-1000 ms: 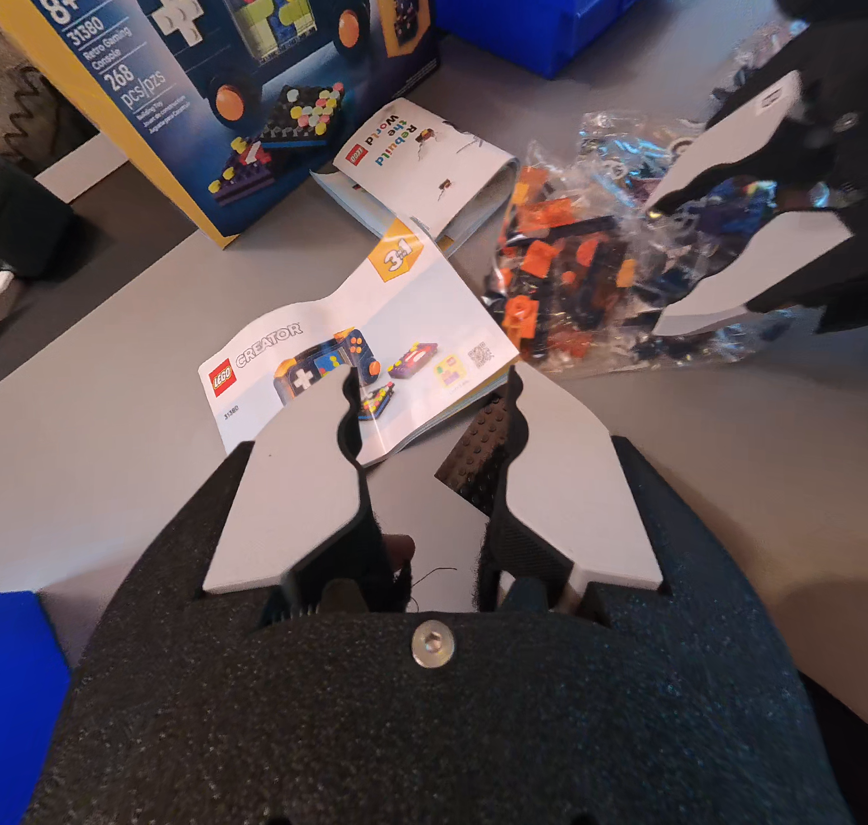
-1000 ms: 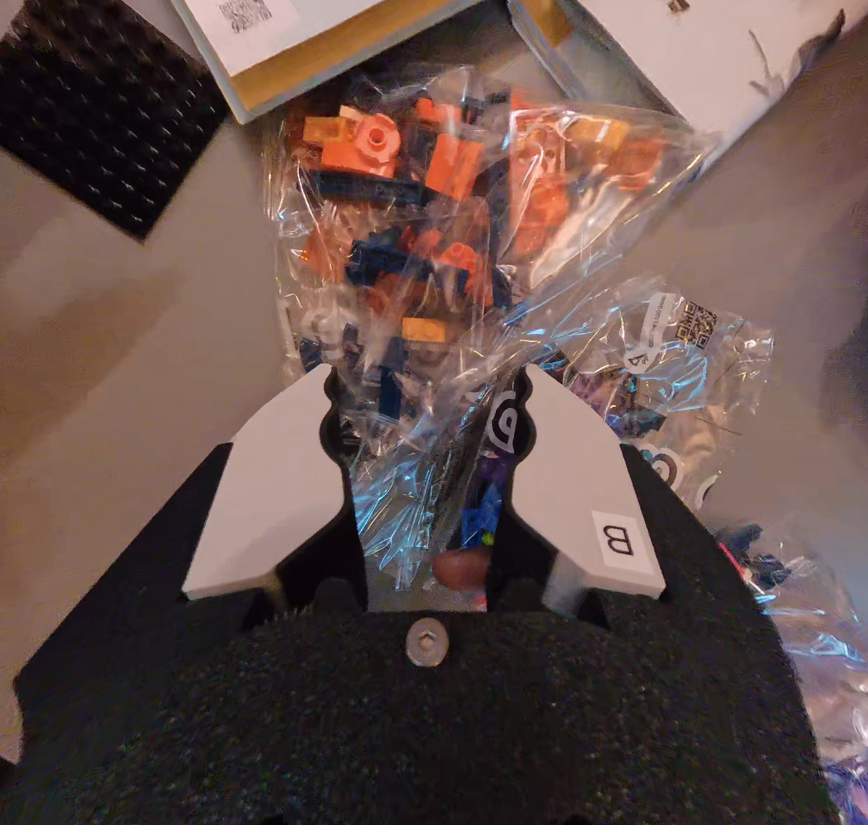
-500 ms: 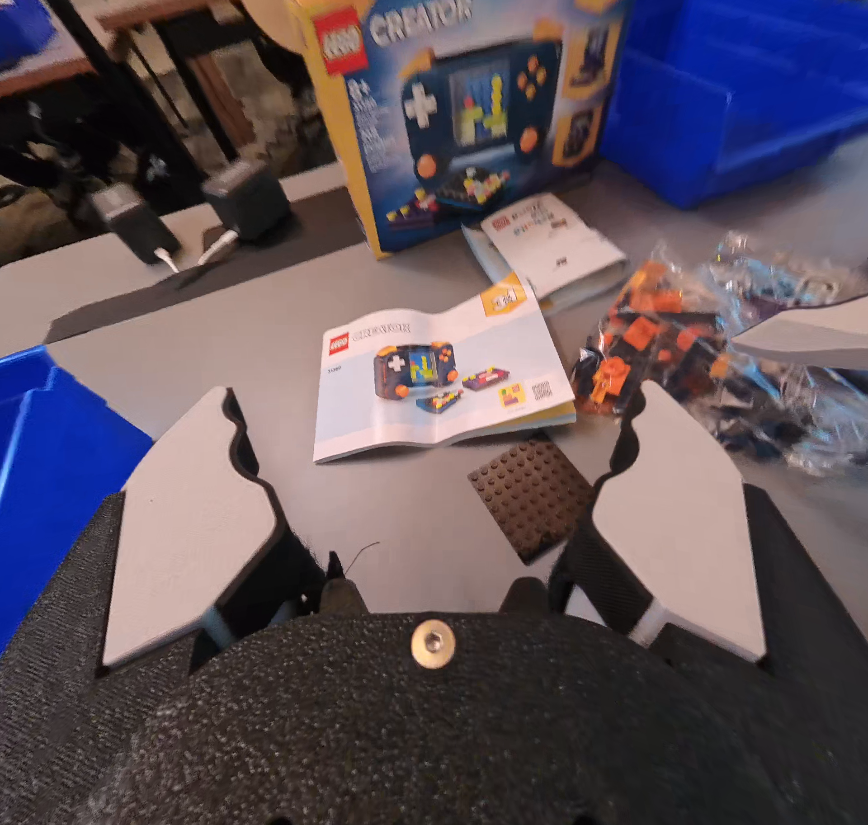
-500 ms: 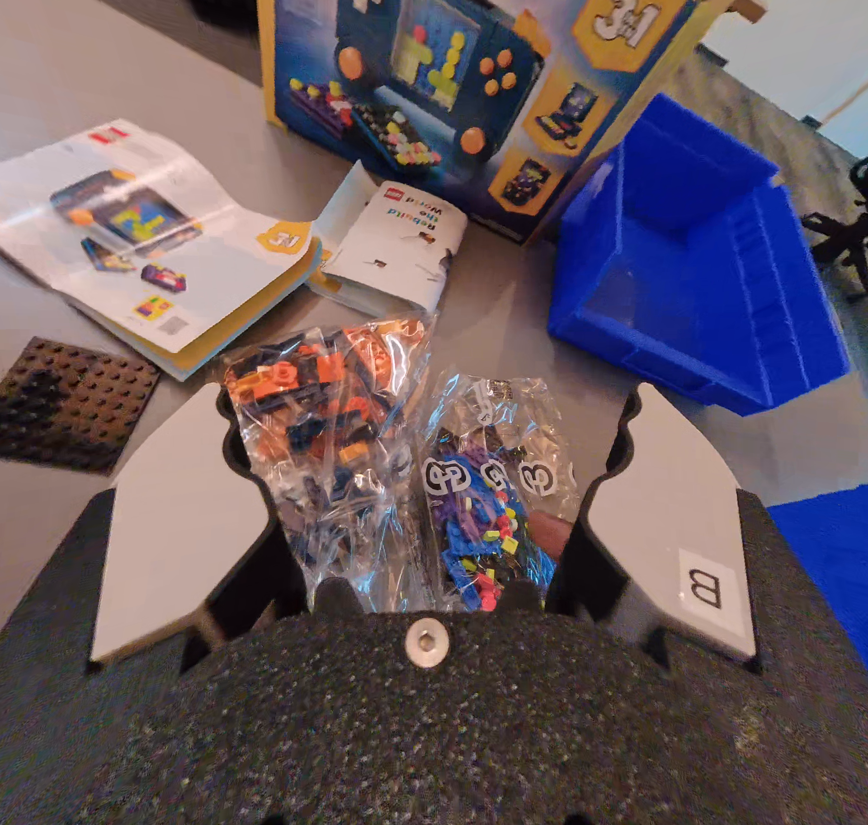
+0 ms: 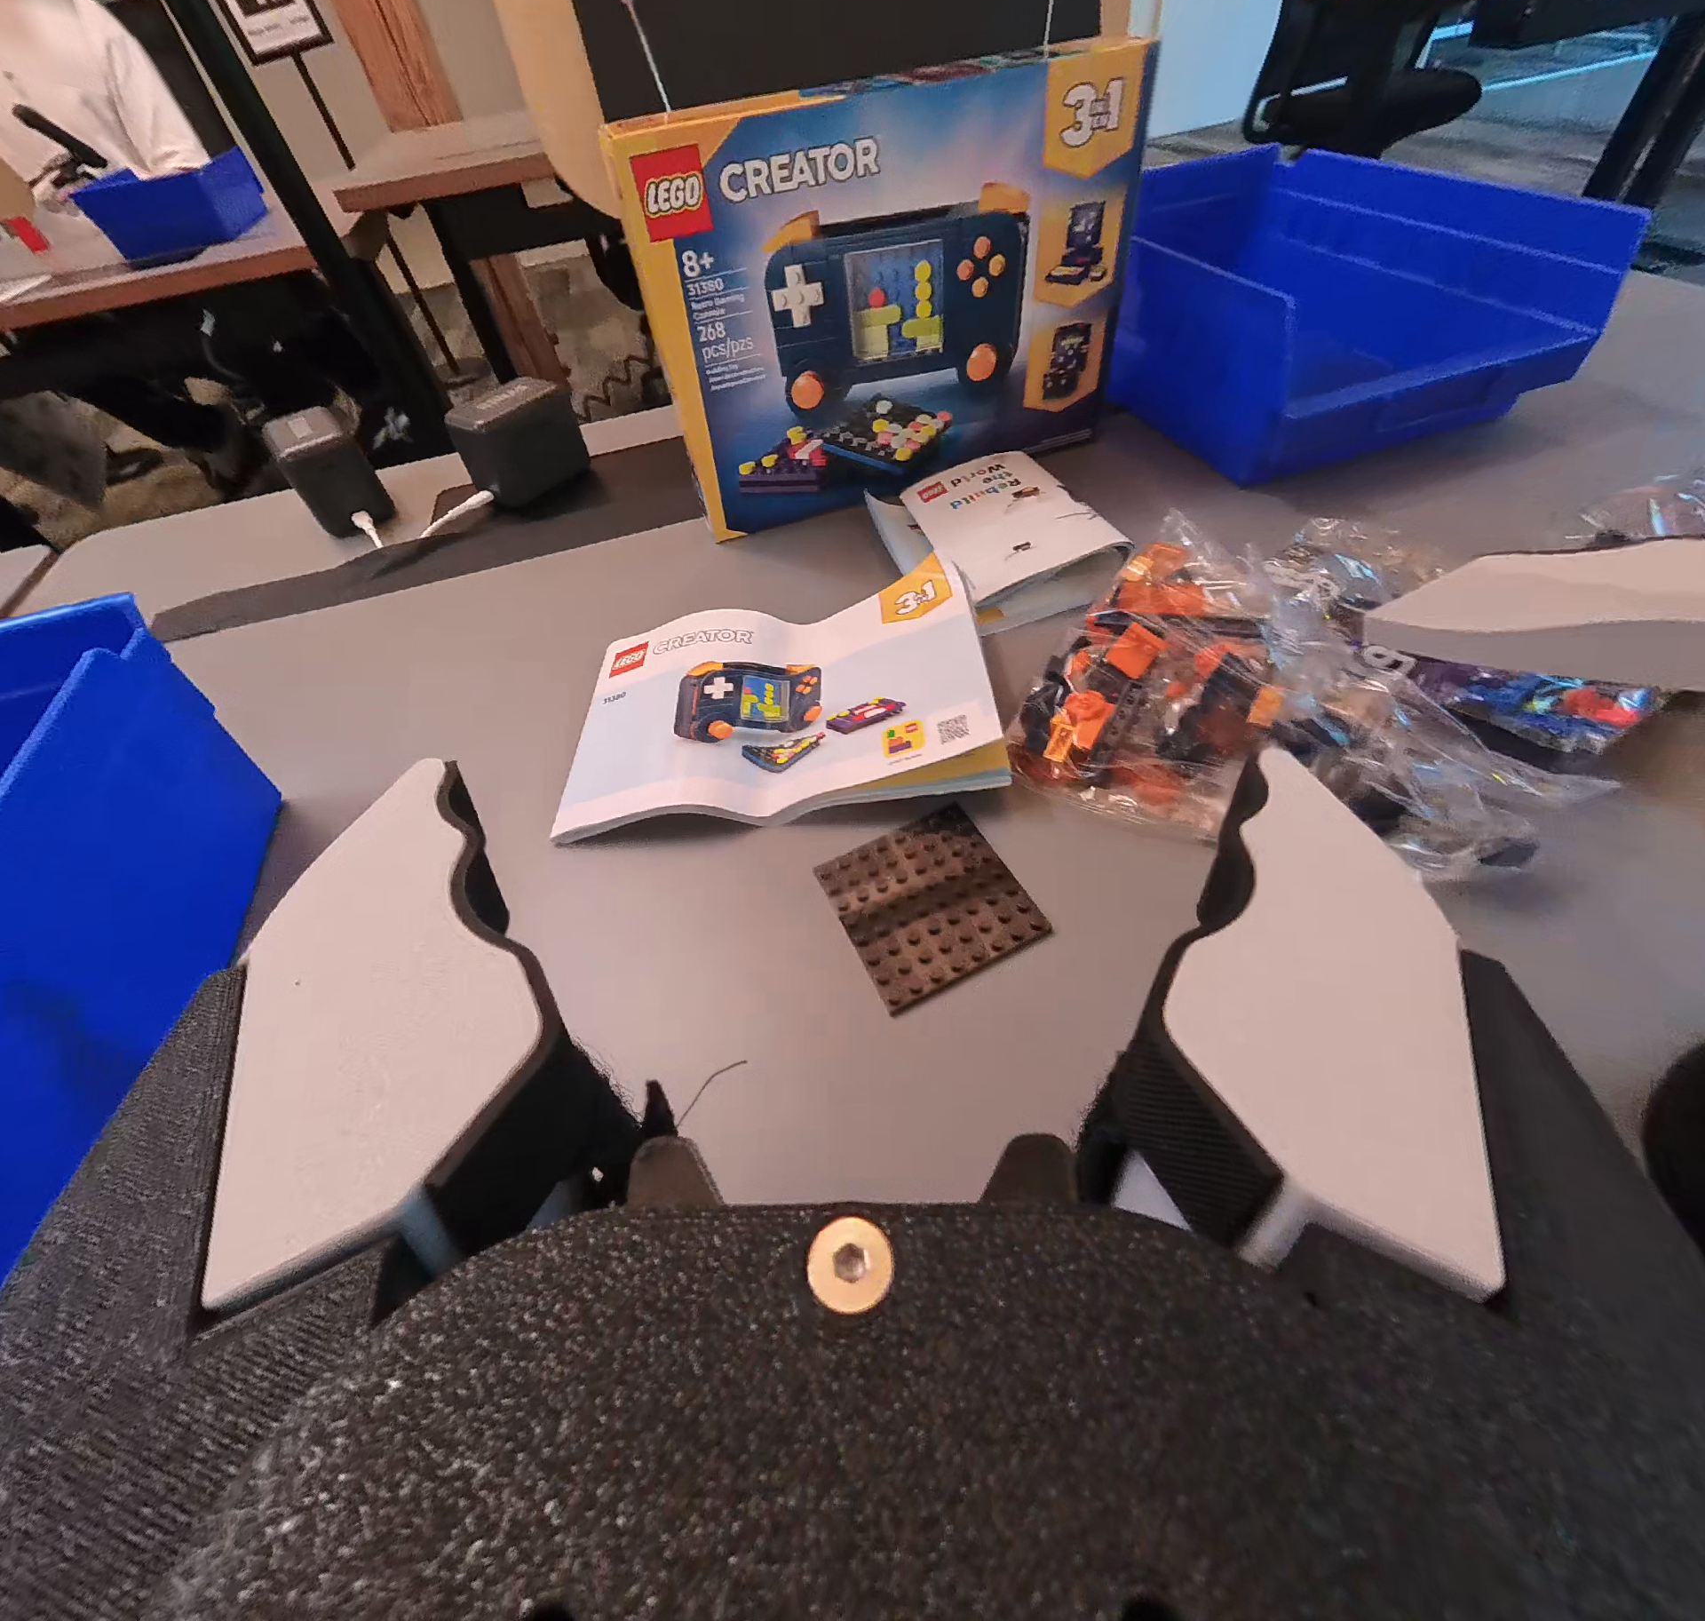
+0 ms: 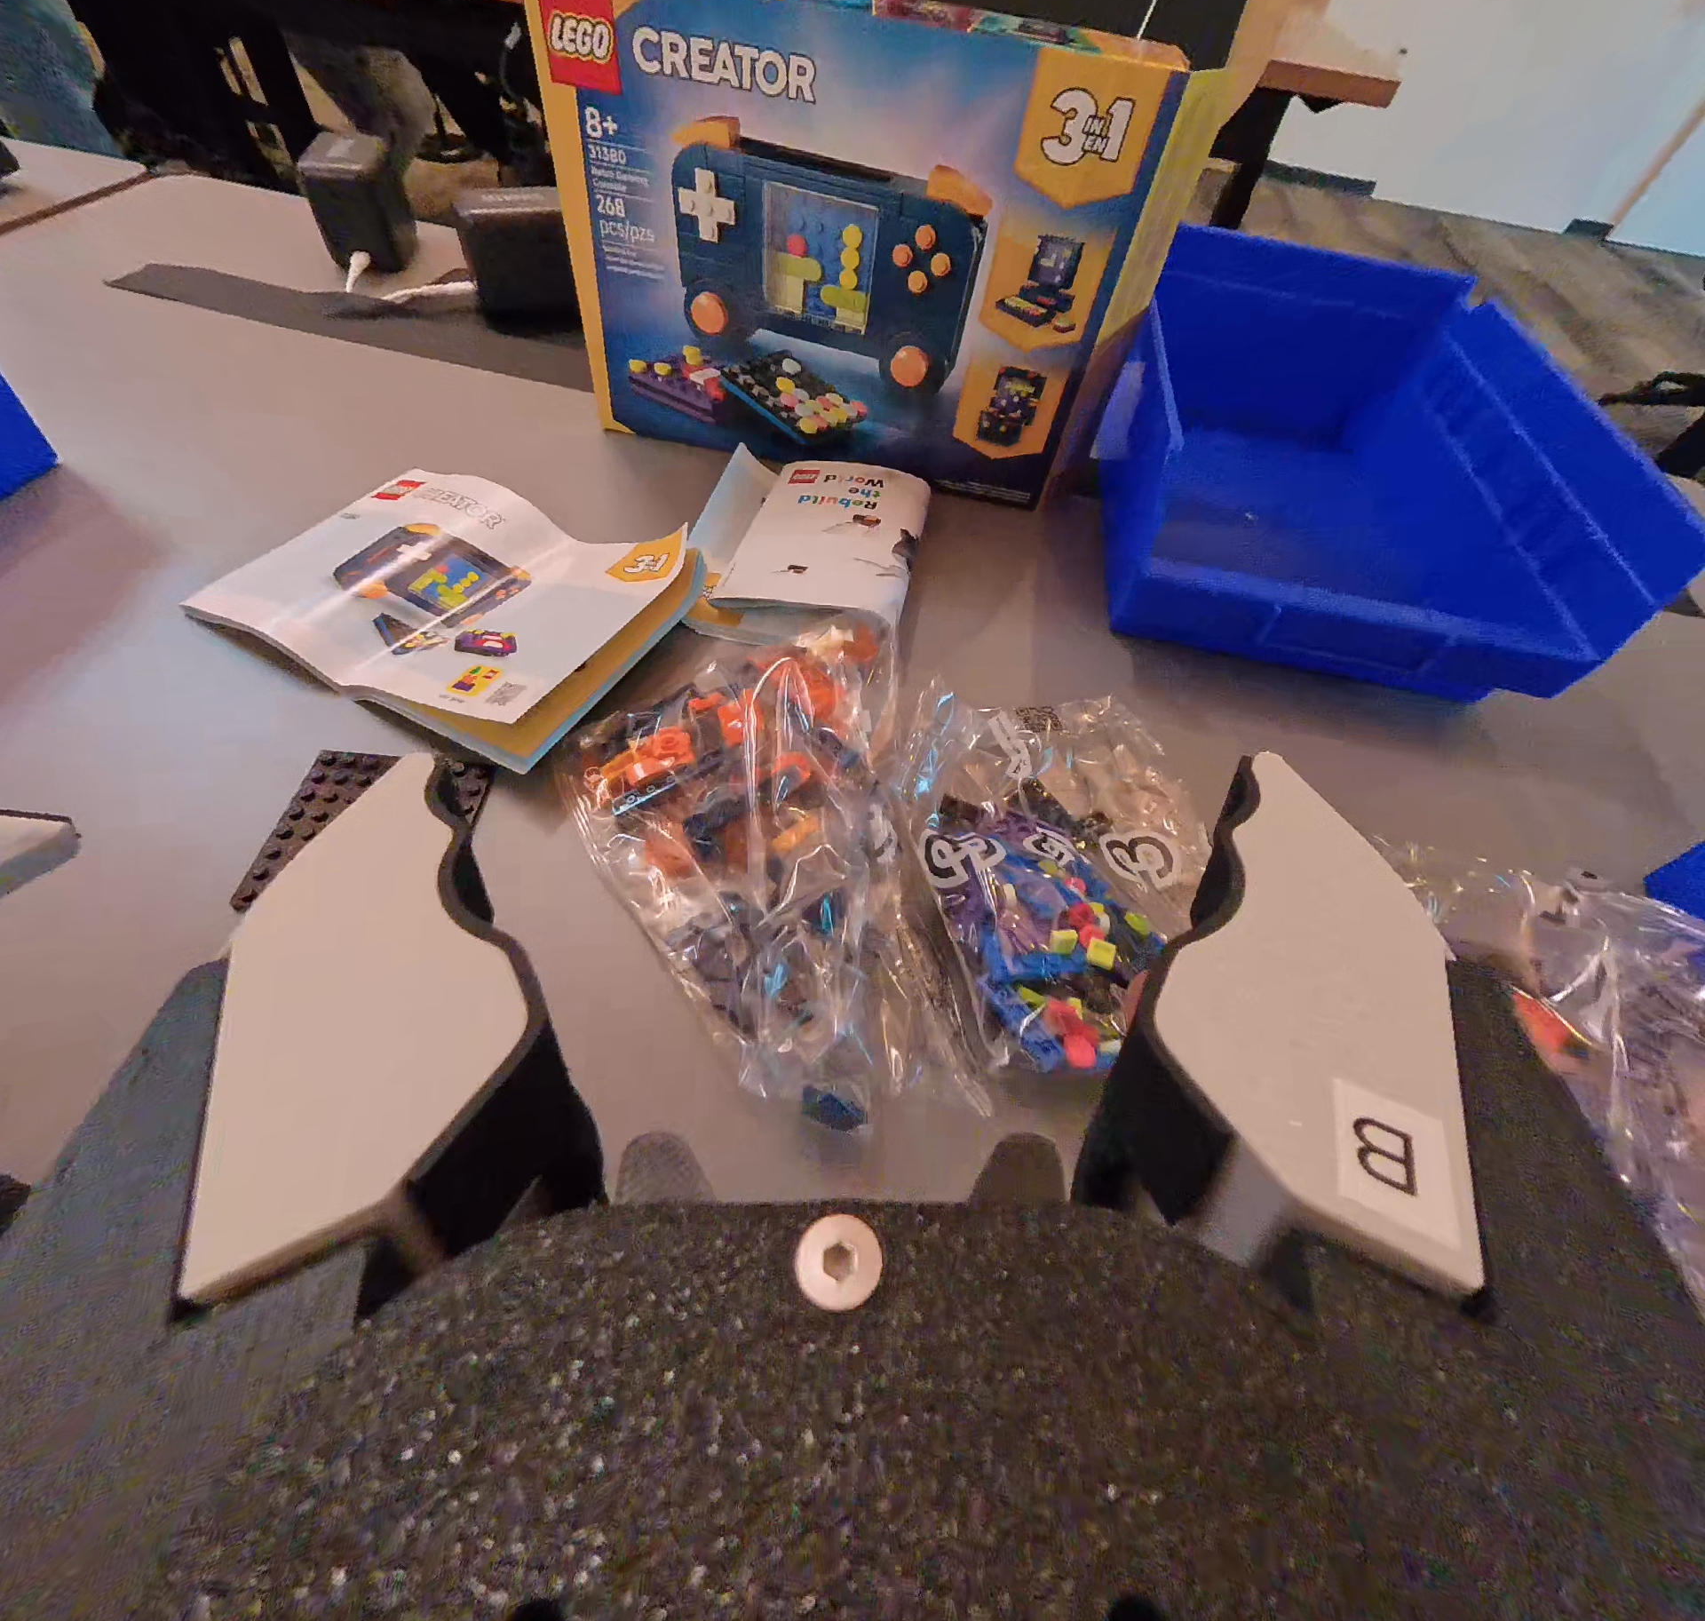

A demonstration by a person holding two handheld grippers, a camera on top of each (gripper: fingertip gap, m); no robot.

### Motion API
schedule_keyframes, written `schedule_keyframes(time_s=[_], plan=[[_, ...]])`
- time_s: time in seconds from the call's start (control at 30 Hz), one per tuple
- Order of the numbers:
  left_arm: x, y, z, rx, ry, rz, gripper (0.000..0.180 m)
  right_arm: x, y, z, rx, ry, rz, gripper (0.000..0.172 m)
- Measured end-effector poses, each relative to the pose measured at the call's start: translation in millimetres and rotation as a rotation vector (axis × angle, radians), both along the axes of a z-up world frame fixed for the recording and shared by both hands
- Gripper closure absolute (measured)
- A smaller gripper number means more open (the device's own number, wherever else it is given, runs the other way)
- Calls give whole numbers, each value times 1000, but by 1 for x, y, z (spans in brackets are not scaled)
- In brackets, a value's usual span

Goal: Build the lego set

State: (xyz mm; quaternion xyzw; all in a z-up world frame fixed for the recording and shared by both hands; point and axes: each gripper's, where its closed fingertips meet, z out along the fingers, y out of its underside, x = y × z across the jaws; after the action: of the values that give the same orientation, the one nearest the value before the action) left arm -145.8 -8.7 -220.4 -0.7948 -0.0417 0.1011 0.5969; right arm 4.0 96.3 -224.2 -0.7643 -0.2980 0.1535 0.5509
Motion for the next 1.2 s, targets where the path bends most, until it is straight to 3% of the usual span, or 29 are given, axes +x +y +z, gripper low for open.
schedule_keyframes(time_s=[0.53,0.63,0.67,0.7,0.73,1.0,1.13,1.2], plan=[[62,-53,9,80,70,-47,35,71,-62,-11,70,34,-24,31],[71,-57,15,126,93,-99,68,72,-71,-12,76,38,-5,39],[74,-59,16,128,111,-132,100,71,-73,-10,89,37,12,68],[84,-61,18,129,144,-220,179,67,-78,-5,120,35,59,120],[85,-62,20,141,139,-233,180,62,-84,0,159,45,112,172],[48,-47,-2,-52,328,-104,180,41,-113,15,186,44,243,172],[19,-39,-15,-203,532,20,180,7,-214,73,241,257,654,172],[15,-34,-18,-251,595,45,180,-7,-254,78,297,204,768,172]])
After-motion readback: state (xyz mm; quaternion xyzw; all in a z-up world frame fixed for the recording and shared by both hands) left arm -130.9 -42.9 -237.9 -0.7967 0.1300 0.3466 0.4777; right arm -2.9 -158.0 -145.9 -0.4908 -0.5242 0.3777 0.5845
